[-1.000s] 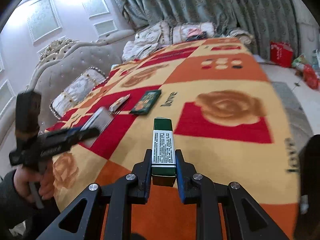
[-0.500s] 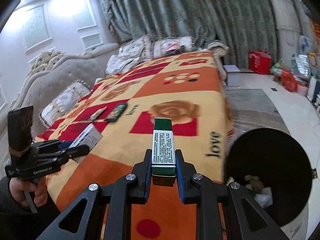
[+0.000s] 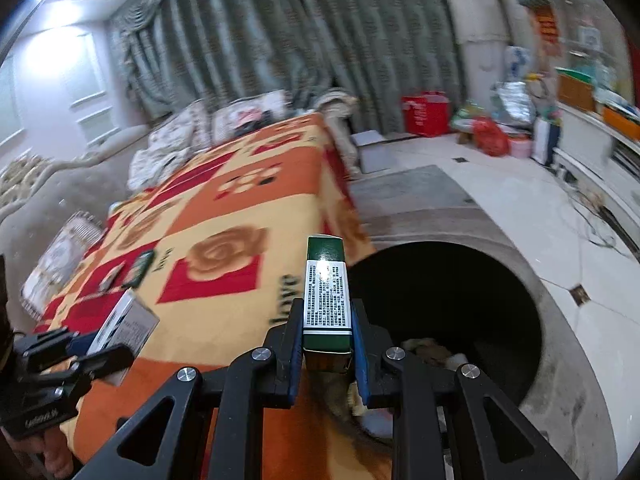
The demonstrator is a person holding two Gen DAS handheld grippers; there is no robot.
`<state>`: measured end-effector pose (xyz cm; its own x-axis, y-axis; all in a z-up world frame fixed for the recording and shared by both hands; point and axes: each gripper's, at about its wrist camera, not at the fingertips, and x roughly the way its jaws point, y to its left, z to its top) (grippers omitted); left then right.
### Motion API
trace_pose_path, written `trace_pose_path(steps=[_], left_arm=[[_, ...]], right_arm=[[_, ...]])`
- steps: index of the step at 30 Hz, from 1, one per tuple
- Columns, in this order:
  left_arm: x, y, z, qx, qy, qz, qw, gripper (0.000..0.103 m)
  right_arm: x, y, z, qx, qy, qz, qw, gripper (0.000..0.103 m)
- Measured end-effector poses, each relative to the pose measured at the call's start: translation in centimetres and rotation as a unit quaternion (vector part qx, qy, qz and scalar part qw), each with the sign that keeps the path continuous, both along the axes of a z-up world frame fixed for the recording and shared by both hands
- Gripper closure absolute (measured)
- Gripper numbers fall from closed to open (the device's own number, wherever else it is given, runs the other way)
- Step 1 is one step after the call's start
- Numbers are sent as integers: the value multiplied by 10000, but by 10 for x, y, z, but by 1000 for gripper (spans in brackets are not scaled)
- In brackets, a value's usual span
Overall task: Collect trash
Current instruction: 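Carry both boxes over the black bin and open both tools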
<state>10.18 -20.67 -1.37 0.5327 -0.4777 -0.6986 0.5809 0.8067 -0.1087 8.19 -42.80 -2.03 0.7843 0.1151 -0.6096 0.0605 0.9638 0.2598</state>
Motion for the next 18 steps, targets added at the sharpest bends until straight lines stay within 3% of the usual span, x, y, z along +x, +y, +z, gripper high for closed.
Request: trace_pose_path(steps=[7, 12, 18], left_arm=[[17, -54, 4, 1, 93, -466, 9989, 77], [33, -105, -3, 76, 244, -890, 9957, 77], [43, -138, -16, 155, 274, -940, 9951, 76]], right_arm=[[-4, -36, -6, -57, 234, -917, 9955, 83], [-4, -51, -13, -60, 450, -1118, 9927, 83], [-6, -65, -19, 61, 570, -1259, 9904, 83]])
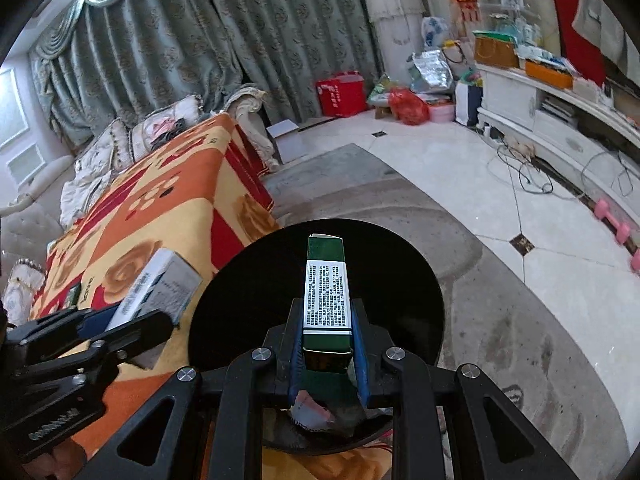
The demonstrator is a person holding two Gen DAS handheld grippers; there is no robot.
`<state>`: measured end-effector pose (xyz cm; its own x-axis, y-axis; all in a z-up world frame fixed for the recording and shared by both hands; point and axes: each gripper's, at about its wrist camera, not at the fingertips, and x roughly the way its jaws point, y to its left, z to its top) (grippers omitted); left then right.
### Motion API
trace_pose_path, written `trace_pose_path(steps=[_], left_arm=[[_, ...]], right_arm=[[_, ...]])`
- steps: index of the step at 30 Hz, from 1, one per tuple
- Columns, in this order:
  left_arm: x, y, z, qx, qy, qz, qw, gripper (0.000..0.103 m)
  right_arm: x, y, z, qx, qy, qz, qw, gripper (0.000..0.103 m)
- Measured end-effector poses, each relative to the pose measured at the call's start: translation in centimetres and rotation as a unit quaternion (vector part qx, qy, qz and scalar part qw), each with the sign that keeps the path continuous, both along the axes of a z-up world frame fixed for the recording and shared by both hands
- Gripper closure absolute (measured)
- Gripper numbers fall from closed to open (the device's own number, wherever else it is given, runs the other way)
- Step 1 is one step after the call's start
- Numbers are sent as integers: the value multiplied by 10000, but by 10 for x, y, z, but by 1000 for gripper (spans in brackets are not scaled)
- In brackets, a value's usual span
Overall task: Collect trash
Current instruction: 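Carry both boxes over the black bin and open both tools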
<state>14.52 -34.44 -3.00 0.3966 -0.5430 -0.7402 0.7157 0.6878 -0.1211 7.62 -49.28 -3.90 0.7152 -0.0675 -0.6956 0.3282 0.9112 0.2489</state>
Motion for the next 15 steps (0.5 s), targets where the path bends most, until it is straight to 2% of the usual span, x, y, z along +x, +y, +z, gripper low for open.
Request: trace_pose_path(steps=[5, 15], left_arm=[[8, -5, -11, 50, 44, 29, 10000, 76], [10, -6, -14, 28, 47, 79, 10000, 76]], right_arm=[[-1, -8, -4, 51, 46, -157, 9999, 83], [-1, -11, -6, 46, 95, -197, 9997, 83]])
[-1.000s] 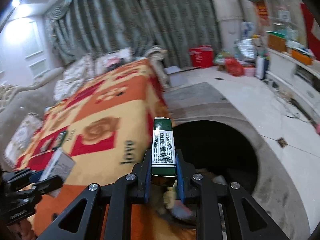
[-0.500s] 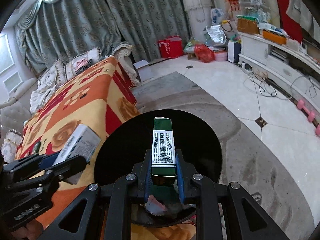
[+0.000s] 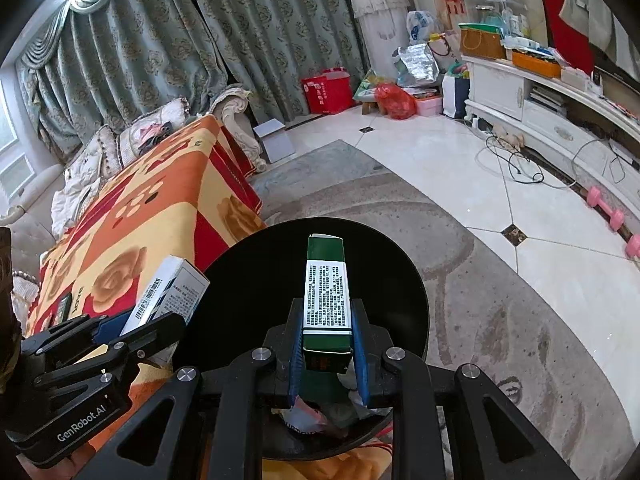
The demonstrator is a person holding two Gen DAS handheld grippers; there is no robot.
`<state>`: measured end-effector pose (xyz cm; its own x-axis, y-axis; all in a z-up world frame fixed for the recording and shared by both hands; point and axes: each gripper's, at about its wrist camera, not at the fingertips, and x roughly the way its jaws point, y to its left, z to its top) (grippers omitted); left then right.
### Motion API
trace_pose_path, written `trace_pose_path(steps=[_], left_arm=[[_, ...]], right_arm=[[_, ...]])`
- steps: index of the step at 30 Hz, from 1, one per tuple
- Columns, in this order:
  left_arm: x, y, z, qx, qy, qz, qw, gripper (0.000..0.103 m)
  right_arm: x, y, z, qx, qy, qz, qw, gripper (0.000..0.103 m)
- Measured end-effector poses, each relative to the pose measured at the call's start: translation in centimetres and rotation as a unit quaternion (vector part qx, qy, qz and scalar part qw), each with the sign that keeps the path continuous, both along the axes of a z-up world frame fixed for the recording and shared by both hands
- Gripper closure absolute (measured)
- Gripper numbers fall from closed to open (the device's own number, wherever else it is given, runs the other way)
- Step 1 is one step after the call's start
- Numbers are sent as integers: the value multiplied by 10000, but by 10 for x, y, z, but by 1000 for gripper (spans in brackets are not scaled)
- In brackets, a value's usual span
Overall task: Collect trash
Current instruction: 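Carry both boxes over the black bin and open both tools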
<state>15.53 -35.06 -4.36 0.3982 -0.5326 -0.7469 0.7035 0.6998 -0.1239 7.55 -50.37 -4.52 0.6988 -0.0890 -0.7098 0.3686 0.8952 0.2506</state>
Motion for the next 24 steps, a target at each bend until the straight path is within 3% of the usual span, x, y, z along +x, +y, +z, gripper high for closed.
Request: trace_pose_path(steps=[14, 16, 19, 24], left_arm=[[-3, -9, 0, 39, -8, -129, 9999, 75], [-4, -11, 0, 111, 21, -142, 9998, 69], [-8, -10, 1, 202, -122, -122, 9996, 58], [-10, 8, 8, 245, -215, 21, 9995, 57]], right_arm=[[1, 3, 2, 105, -58, 56, 9999, 83], [3, 5, 3, 65, -65, 71, 9999, 82], [4, 5, 3, 108, -89, 53, 9999, 73], [4, 7, 8, 165, -237, -38, 9996, 70]])
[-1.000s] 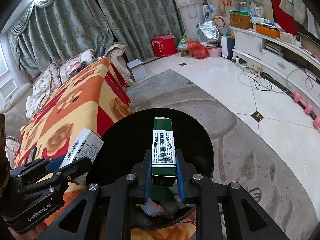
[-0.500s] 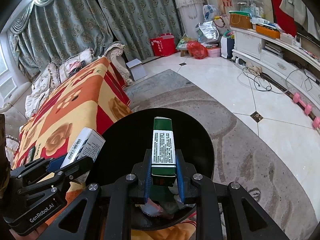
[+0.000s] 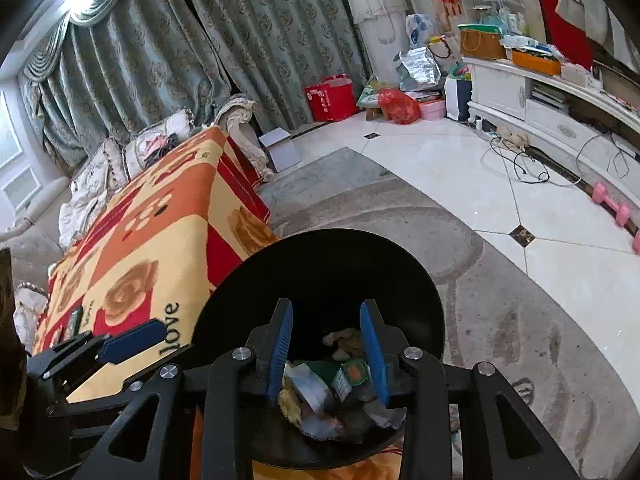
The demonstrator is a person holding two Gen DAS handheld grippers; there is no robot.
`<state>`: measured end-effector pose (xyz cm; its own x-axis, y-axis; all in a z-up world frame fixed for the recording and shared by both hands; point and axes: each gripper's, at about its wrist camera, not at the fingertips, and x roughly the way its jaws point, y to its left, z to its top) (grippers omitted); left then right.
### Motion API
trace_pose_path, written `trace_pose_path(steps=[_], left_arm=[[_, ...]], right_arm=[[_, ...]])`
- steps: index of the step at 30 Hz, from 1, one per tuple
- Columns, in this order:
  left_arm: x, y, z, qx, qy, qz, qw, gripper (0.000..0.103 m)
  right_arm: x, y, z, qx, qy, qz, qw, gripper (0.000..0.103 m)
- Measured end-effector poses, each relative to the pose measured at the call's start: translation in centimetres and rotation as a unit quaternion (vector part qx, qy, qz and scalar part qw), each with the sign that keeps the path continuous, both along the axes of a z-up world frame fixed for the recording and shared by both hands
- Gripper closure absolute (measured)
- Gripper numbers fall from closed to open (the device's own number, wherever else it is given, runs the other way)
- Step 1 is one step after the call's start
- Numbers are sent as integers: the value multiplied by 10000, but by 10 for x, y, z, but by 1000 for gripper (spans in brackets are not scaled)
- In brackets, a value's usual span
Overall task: Collect trash
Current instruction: 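Carry both boxes over the black bin and open both tools, then move both open tools back over the snack packets on the bed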
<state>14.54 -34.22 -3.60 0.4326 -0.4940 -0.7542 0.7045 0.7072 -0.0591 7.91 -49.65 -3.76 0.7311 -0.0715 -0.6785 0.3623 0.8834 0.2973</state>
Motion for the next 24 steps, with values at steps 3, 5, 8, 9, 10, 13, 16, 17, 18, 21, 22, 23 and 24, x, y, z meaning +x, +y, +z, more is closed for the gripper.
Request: trace_pose_path(steps=[3, 5, 8, 9, 10, 13, 16, 17, 18, 21, 22, 23, 24], left_arm=[[1, 29, 5, -2, -80, 267, 9996, 57], [2, 52, 7, 38, -180, 498, 9986, 57], [7, 99, 9, 59, -214, 938, 9953, 57], [9, 118, 10, 72, -247, 1110, 9935, 57], [11, 138, 10, 104, -303, 1280, 9913, 57], [16, 200, 7, 287, -430, 1790, 9825, 57], [29, 269, 0, 387, -370, 2407, 9691, 57], [35, 296, -2, 364, -327, 2665, 9626, 57], [40, 315, -4, 332, -296, 2826, 9582, 57], [58, 374, -8, 149, -209, 3358, 9416, 54], [63, 385, -9, 108, -194, 3435, 9389, 48], [71, 398, -10, 81, -198, 3499, 9365, 46], [75, 405, -11, 72, -198, 3524, 9356, 45]], right_arm=[[1, 10, 7, -16, -158, 103, 9998, 70], [3, 21, 14, -73, -319, 264, 9991, 70], [6, 45, 22, -149, -493, 562, 9971, 69], [9, 58, 25, -37, -528, 756, 9957, 69], [11, 68, 25, 82, -551, 885, 9945, 69], [16, 113, 27, 425, -543, 1258, 9897, 69], [27, 161, 28, 654, -409, 1652, 9832, 69], [32, 175, 29, 716, -369, 1766, 9810, 69], [41, 197, 31, 837, -347, 1974, 9761, 69], [63, 246, 33, 874, -266, 2365, 9673, 63], [73, 265, 33, 834, -248, 2530, 9635, 62], [82, 279, 32, 785, -235, 2679, 9600, 61], [95, 298, 29, 691, -221, 2862, 9554, 61]])
